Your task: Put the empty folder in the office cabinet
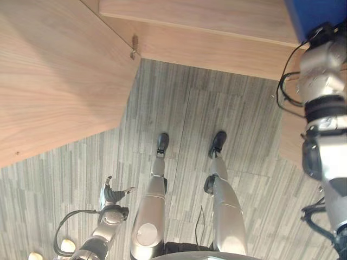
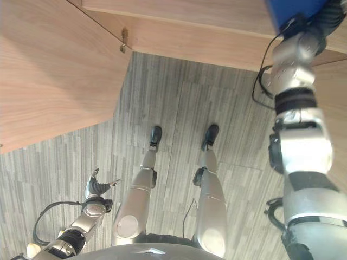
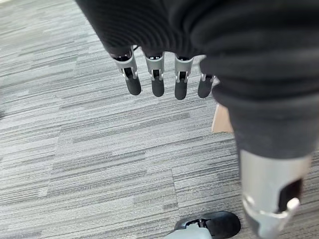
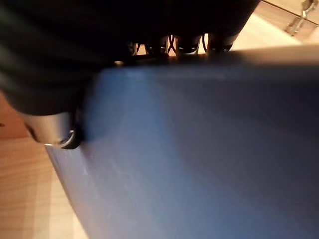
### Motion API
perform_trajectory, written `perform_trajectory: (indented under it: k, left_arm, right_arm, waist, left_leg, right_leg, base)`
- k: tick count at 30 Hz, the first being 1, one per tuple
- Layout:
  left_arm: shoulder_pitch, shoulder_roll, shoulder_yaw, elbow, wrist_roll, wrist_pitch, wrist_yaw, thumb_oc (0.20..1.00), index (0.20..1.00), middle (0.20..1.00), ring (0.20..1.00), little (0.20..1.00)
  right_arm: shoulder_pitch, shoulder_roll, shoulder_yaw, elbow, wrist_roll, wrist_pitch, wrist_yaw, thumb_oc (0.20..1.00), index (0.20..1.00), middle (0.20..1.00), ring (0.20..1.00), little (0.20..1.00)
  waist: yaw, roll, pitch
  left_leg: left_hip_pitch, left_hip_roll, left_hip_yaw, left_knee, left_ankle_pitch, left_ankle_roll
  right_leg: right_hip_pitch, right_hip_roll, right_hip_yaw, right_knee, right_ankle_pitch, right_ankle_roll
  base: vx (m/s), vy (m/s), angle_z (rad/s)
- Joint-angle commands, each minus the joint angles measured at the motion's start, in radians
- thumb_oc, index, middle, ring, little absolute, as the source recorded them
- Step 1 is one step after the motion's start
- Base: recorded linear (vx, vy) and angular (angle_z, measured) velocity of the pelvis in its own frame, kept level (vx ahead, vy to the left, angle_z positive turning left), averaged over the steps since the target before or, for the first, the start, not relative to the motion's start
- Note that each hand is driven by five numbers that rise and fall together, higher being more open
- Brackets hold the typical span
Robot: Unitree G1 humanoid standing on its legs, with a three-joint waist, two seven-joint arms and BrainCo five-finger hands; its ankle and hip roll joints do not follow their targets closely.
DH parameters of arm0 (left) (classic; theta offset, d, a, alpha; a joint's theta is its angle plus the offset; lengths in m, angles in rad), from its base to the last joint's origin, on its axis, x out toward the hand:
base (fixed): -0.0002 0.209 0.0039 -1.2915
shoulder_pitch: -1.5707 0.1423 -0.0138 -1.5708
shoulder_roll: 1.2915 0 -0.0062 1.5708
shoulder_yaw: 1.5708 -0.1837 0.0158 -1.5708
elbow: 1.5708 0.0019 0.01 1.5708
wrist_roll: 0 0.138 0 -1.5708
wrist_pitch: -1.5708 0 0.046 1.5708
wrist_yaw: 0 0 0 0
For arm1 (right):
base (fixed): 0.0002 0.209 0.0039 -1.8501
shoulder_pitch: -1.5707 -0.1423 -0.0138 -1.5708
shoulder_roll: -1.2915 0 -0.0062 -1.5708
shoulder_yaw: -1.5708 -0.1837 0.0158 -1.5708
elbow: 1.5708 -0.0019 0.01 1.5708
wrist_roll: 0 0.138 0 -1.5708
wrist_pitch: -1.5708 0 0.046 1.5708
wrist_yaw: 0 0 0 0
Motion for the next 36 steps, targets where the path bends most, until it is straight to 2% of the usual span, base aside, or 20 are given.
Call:
perform_trajectory:
  k: [1,6,14,15,16,18,19,22,23,26,28,30,36]
  left_arm:
    - [0.015,0.079,-0.054,0.013,0.032,-0.007,0.030,1.000,1.000,1.000,1.000,1.000]
    - [-0.001,0.091,-0.089,0.027,0.026,-0.017,0.050,1.000,1.000,1.000,1.000,1.000]
    - [-0.009,0.060,-0.122,0.054,0.009,-0.034,0.066,1.000,1.000,1.000,1.000,1.000]
    - [-0.015,0.052,-0.124,0.057,0.006,-0.035,0.069,1.000,1.000,1.000,1.000,1.000]
    - [-0.020,0.042,-0.129,0.059,0.001,-0.037,0.072,1.000,1.000,1.000,1.000,1.000]
    - [-0.024,0.034,-0.129,0.063,-0.003,-0.039,0.075,1.000,1.000,1.000,1.000,1.000]
    - [-0.027,0.019,-0.133,0.065,-0.011,-0.041,0.082,1.000,1.000,1.000,1.000,1.000]
    - [-0.020,-0.010,-0.145,0.066,-0.015,-0.045,0.100,1.000,1.000,1.000,1.000,1.000]
    - [-0.020,-0.011,-0.146,0.066,-0.015,-0.045,0.100,1.000,1.000,1.000,1.000,1.000]
    - [-0.022,-0.026,-0.137,0.066,-0.020,-0.052,0.113,1.000,1.000,1.000,1.000,1.000]
    - [-0.021,-0.027,-0.138,0.066,-0.020,-0.052,0.114,1.000,1.000,1.000,1.000,1.000]
    - [-0.012,-0.029,-0.131,0.063,-0.025,-0.054,0.114,1.000,1.000,1.000,1.000,1.000]
    - [-0.007,-0.015,-0.115,0.059,-0.035,-0.056,0.107,1.000,1.000,1.000,1.000,1.000]
  right_arm:
    - [-0.080,-0.088,0.067,0.052,0.061,-0.023,-0.002,0.200,0.200,0.200,0.200,0.200]
    - [-0.214,-0.150,0.121,0.160,0.126,-0.002,-0.039,0.200,0.200,0.200,0.200,0.200]
    - [-0.323,-0.223,0.198,0.223,0.121,0.011,-0.115,0.200,0.200,0.200,0.200,0.200]
    - [-0.333,-0.228,0.205,0.235,0.120,0.013,-0.129,0.200,0.200,0.200,0.200,0.200]
    - [-0.346,-0.232,0.211,0.245,0.124,0.015,-0.137,0.200,0.200,0.200,0.200,0.200]
    - [-0.355,-0.235,0.217,0.252,0.121,0.017,-0.149,0.200,0.200,0.200,0.200,0.200]
    - [-0.362,-0.244,0.222,0.256,0.097,0.011,-0.181,0.200,0.200,0.200,0.200,0.200]
    - [-0.360,-0.259,0.210,0.266,0.078,0.007,-0.248,0.200,0.200,0.200,0.200,0.200]
    - [-0.360,-0.259,0.211,0.266,0.078,0.007,-0.248,0.200,0.200,0.200,0.200,0.200]
    - [-0.372,-0.281,0.215,0.311,0.075,0.032,-0.272,0.200,0.200,0.200,0.200,0.200]
    - [-0.374,-0.282,0.217,0.312,0.075,0.034,-0.271,0.200,0.200,0.200,0.200,0.200]
    - [-0.390,-0.298,0.230,0.332,0.098,0.043,-0.263,0.200,0.200,0.200,0.200,0.200]
    - [-0.428,-0.290,0.275,0.334,0.107,0.054,-0.231,0.200,0.200,0.200,0.200,0.200]
  waist:
    - [-0.001,-0.021,-0.046]
    - [0.043,0.009,-0.057]
    - [0.074,0.054,-0.092]
    - [0.079,0.061,-0.107]
    - [0.080,0.072,-0.104]
    - [0.086,0.081,-0.118]
    - [0.093,0.099,-0.124]
    - [0.102,0.128,-0.144]
    - [0.102,0.128,-0.145]
    - [0.116,0.156,-0.162]
    - [0.116,0.157,-0.164]
    - [0.126,0.172,-0.178]
    - [0.128,0.170,-0.187]
  left_leg:
    - [0.052,-0.044,-0.045,-0.016,-0.140,0.019]
    - [0.017,-0.046,-0.077,-0.016,-0.128,0.010]
    - [-0.069,-0.044,-0.122,-0.016,-0.113,-0.004]
    - [-0.071,-0.038,-0.131,-0.016,-0.131,-0.007]
    - [-0.088,-0.045,-0.136,-0.016,-0.112,-0.008]
    - [-0.090,-0.038,-0.144,-0.016,-0.131,-0.010]
    - [-0.102,-0.043,-0.155,-0.016,-0.130,-0.009]
    - [-0.131,-0.058,-0.170,-0.016,-0.126,-0.004]
    - [-0.132,-0.058,-0.170,-0.016,-0.125,-0.004]
    - [-0.143,-0.068,-0.186,-0.016,-0.125,-0.004]
    - [-0.145,-0.068,-0.187,-0.016,-0.125,-0.004]
    - [-0.149,-0.074,-0.195,-0.016,-0.125,-0.005]
    - [-0.151,-0.070,-0.186,-0.016,-0.133,-0.011]
  right_leg:
    - [-0.043,-0.032,-0.025,-0.004,-0.028,0.127]
    - [-0.057,-0.040,-0.036,-0.001,-0.046,0.128]
    - [-0.123,-0.060,-0.050,0.010,-0.067,0.123]
    - [-0.121,-0.056,-0.037,0.008,-0.094,0.130]
    - [-0.150,-0.069,-0.046,0.034,-0.082,0.121]
    - [-0.153,-0.068,-0.032,0.040,-0.115,0.128]
    - [-0.182,-0.082,-0.022,0.068,-0.126,0.126]
    - [-0.233,-0.105,0.000,0.117,-0.149,0.124]
    - [-0.236,-0.106,0.000,0.119,-0.150,0.124]
    - [-0.266,-0.124,0.023,0.152,-0.167,0.121]
    - [-0.269,-0.124,0.023,0.155,-0.169,0.121]
    - [-0.286,-0.134,0.033,0.171,-0.178,0.121]
    - [-0.306,-0.132,0.045,0.186,-0.185,0.122]
  base:
    - [0.02,-0.075,0.21]
    - [0.03,-0.066,0.11]
    - [0.05,-0.054,0.16]
    - [0.05,-0.031,0.09]
    - [0.09,-0.023,0.14]
    - [0.07,-0.014,0.19]
    - [0.04,0.020,0.11]
    - [0.02,0.043,0.12]
    - [0.03,0.047,0.13]
    - [0.02,0.037,0.06]
    - [0.01,0.007,0.07]
    - [0.01,0.022,0.09]
    - [0.01,0.011,0.02]
